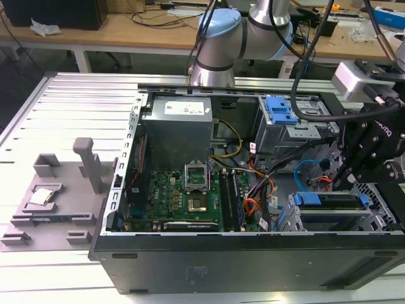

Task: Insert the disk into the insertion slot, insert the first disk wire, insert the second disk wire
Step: 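Insert the first disk wire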

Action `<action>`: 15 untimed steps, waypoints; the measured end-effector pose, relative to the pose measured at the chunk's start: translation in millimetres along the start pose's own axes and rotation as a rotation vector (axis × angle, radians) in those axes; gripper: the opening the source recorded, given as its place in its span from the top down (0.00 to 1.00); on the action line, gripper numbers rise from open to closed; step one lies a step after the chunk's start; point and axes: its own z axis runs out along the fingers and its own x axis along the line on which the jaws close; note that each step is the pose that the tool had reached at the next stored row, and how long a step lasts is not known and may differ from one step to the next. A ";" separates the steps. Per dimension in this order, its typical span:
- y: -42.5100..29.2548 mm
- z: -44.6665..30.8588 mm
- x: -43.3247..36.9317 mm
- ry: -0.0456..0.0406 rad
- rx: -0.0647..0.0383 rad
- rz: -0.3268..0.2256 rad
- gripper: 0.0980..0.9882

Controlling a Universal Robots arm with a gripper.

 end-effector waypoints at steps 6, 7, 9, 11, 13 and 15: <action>-4.9 8.5 2.9 0.0001 0.000 0.000 0.93; -5.1 8.9 3.0 0.0001 0.000 0.000 0.93; -5.9 9.9 3.7 0.0000 0.000 0.000 0.93; -7.1 11.5 4.6 0.0000 -0.001 0.000 0.93; -8.1 12.7 5.1 0.0000 -0.001 0.000 0.93; -9.4 13.7 5.5 0.0001 -0.001 0.000 0.93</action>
